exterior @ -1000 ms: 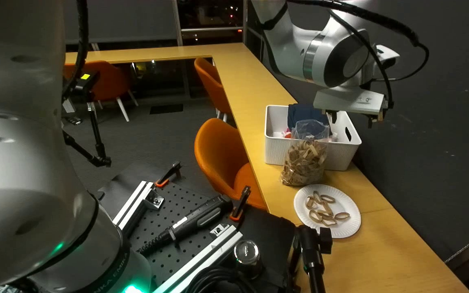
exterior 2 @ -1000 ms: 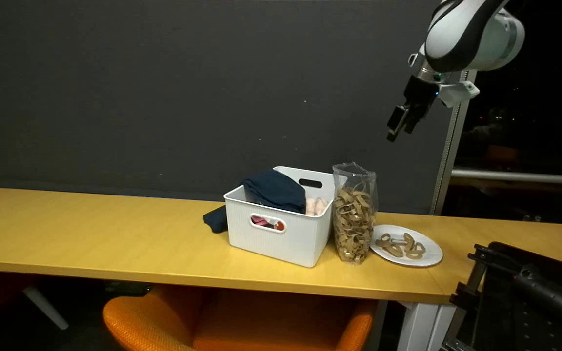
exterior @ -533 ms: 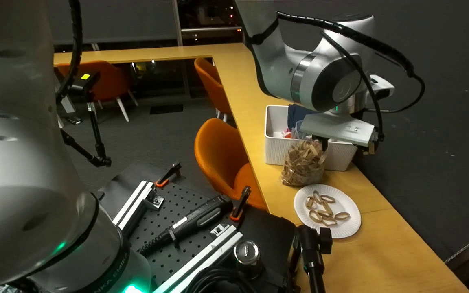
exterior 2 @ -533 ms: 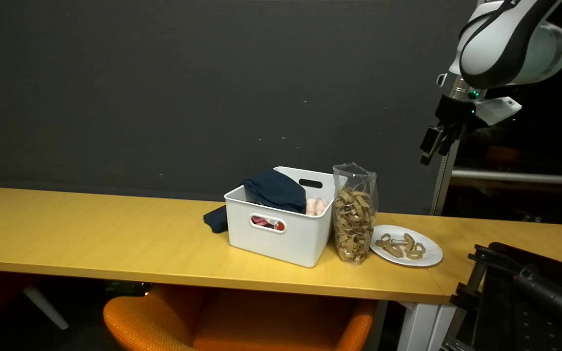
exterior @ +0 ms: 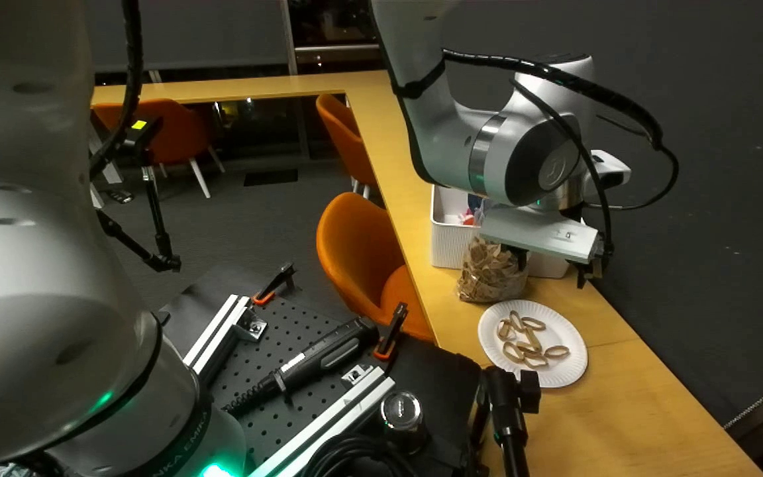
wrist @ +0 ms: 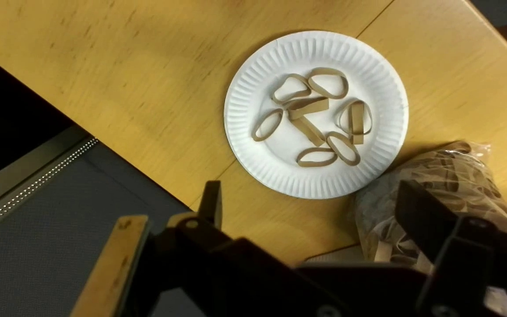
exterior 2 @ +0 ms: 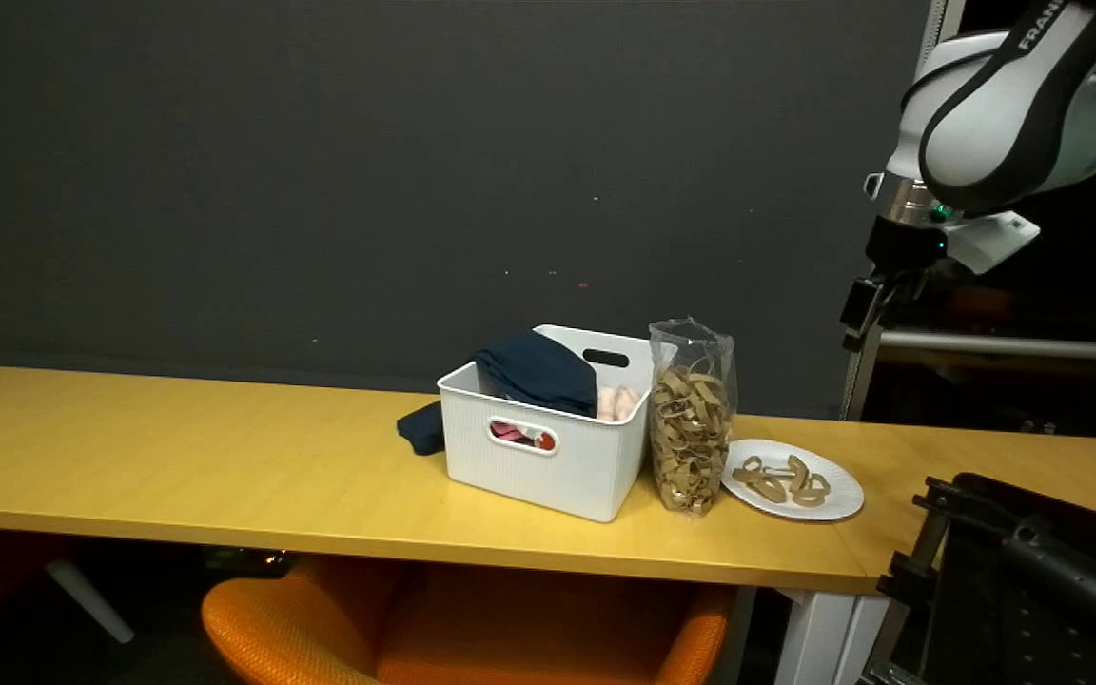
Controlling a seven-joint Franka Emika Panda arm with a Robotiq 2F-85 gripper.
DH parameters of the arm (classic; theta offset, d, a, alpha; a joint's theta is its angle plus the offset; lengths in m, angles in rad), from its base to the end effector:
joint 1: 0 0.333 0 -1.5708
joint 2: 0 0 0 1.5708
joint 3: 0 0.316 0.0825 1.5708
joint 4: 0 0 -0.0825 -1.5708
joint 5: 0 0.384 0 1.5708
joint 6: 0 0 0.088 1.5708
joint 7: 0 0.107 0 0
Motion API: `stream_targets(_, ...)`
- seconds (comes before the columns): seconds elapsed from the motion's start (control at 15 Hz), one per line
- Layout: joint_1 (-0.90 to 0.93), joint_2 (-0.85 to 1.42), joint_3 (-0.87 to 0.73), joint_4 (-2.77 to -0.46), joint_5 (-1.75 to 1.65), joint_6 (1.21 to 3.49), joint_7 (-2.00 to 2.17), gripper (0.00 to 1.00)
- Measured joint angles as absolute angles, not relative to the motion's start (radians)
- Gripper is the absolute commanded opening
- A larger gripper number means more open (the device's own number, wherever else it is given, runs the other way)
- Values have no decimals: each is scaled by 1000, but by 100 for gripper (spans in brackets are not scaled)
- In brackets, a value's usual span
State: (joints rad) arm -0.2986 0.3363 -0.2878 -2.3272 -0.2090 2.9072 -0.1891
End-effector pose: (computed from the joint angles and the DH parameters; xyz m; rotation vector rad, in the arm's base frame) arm 0.4586 -0.2918 0.2242 2.8747 -0.2486 0.2419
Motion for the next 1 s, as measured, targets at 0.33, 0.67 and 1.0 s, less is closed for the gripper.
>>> stream_targets(0.33, -298, 475, -290, -2295, -216, 3006, -186, 100)
stream_targets(0.67, -325, 641, -234, -2156, -204, 3006, -189, 100)
stream_targets(1.0, -369, 792, -182, -1994, -204, 2992, -215, 100)
